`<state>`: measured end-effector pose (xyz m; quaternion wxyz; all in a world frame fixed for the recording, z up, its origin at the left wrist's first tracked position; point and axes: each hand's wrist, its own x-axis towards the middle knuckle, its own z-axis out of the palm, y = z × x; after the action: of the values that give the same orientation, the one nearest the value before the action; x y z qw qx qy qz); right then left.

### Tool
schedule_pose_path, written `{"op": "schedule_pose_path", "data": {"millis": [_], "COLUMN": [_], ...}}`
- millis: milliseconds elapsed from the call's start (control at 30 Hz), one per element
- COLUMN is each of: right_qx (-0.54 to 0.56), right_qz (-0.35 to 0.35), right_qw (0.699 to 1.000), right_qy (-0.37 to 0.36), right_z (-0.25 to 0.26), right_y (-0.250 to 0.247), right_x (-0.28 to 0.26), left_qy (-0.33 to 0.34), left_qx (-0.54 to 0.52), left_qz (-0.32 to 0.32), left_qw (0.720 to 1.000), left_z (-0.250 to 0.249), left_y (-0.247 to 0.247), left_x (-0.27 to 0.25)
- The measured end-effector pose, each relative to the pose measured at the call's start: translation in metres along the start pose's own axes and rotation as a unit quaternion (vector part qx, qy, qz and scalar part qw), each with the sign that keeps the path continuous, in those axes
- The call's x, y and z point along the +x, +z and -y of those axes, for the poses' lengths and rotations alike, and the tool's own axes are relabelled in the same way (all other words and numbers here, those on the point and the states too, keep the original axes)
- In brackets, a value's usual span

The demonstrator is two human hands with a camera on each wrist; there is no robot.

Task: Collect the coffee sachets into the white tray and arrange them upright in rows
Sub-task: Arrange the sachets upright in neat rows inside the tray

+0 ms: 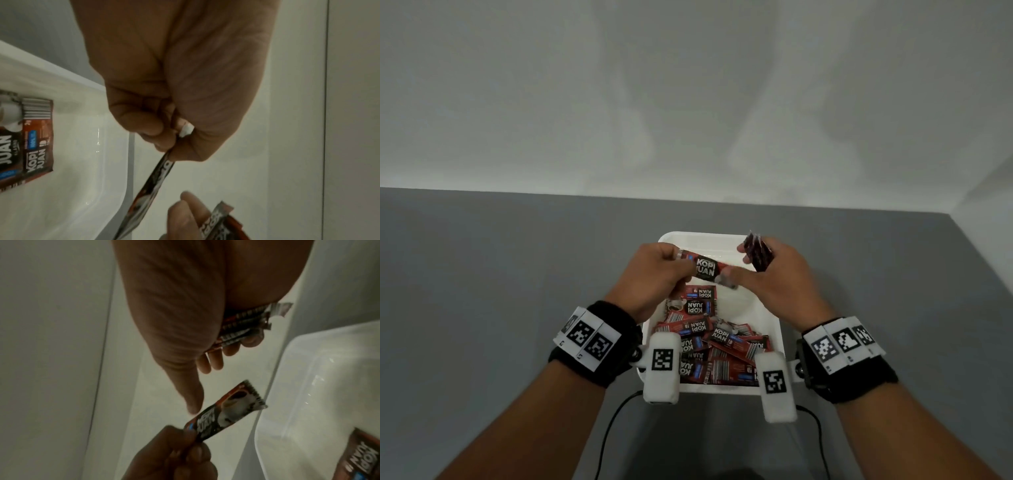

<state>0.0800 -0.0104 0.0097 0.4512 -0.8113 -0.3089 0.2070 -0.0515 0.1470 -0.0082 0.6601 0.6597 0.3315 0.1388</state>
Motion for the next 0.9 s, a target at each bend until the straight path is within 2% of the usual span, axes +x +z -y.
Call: {"op": "schedule_pose_path", "data": {"millis": [100,200,267,333,467,600,700,800,900], "right_qx": [-0.097,-0.162,-0.15,-0.11,-0.084,-0.017,0.014,-0.034,-0.141], "right_qz": [0.057,0.089,0.064,0.064,0.146,0.18,0.208,0.194,0.158], "right_qw": [0.99,0.975,0.979,0.986,0.983,0.983,0.978,0.98,0.972], "right_qy": [-0.083,-0.127,-0.122,-0.104,-0.068,-0.035,-0.02,-0.036,-0.1], "right_z": [0.011,0.005,0.001,0.001,0.012,0.004,0.001,0.004,0.009], "right_y": [0.006,0.022,0.024,0.021,0.022,0.021,0.019,0.006,-0.009], "right_x": [-0.003,0.003,0.007,0.007,0.001,0.006,0.003,-0.003,-0.007], "left_qy": [0.005,0.005,0.007,0.018,0.047,0.018,-0.031,-0.068,-0.095], "left_qx": [0.012,-0.054,-0.139,-0.179,-0.103,-0.144,-0.21,-0.346,-0.408], "left_qz": [0.047,0.115,0.151,0.157,0.177,0.133,0.095,0.06,0.06], "left_qw": [0.999,0.992,0.979,0.971,0.978,0.98,0.973,0.934,0.906], "left_z": [-0.009,-0.011,-0.006,0.0,0.009,0.011,0.004,-0.005,-0.007], "left_y": [0.007,0.015,0.017,0.02,0.044,0.054,0.054,0.046,0.037], "left_x": [0.001,-0.002,-0.005,-0.009,-0.019,-0.019,-0.017,-0.012,-0.009]}}
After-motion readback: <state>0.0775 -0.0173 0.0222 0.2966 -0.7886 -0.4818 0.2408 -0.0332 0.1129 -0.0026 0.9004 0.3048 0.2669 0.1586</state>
